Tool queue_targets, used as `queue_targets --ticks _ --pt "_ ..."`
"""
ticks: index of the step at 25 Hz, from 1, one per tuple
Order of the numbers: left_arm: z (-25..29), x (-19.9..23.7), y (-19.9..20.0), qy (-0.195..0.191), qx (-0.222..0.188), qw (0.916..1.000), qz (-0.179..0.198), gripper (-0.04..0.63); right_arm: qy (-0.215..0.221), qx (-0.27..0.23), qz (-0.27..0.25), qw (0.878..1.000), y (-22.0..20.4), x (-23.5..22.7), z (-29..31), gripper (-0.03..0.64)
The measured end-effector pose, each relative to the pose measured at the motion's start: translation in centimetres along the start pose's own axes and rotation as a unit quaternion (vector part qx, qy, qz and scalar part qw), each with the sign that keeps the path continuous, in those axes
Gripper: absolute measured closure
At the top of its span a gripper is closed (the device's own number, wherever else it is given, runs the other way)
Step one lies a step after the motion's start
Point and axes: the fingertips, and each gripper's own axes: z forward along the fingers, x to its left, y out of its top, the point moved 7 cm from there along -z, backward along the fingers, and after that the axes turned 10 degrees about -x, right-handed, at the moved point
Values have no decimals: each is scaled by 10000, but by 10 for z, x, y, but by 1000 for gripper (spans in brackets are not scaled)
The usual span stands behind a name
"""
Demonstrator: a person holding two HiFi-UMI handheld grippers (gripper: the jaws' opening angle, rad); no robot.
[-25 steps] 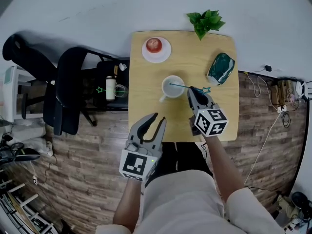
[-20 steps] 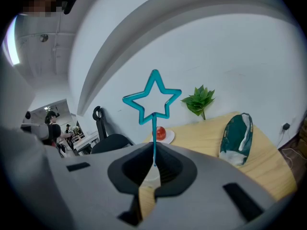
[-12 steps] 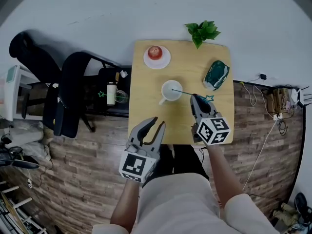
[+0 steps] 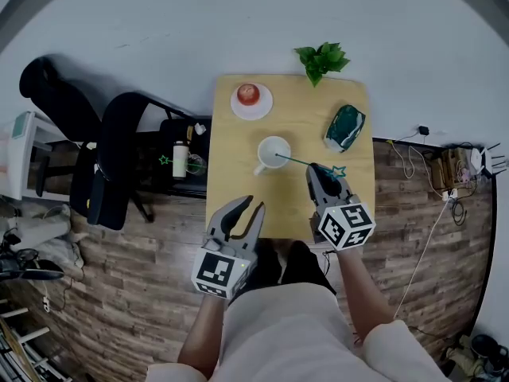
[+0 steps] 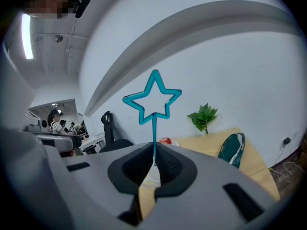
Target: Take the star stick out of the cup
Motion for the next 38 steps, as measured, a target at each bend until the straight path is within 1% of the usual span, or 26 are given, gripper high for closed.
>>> queue_targets --ticks 6,11,16,20,24,31,38 --pt "2 -13 3 85 -46 9999 27 522 186 -33 -190 9996 14 5 -18 604" --pt "3 -32 9 213 -98 9997 28 523 357 -10 -364 9987 23 4 -38 604" --pt "1 -52 11 400 -167 9991 2 522 511 -25 -355 9981 29 1 -58 604" --pt "-2 -74 9 500 -228 9984 -151 522 641 3 -315 9974 30 -3 -77 604" --pt "-6 -93 9 627 -268 9975 -202 522 776 -26 -338 9964 36 -5 -96 604" --pt "-16 -125 13 802 -353 9961 -98 522 1009 -132 -350 9942 50 -8 -128 604" --pt "-31 -159 14 889 -477 9949 -54 522 1242 -177 -527 9907 58 -3 -162 604"
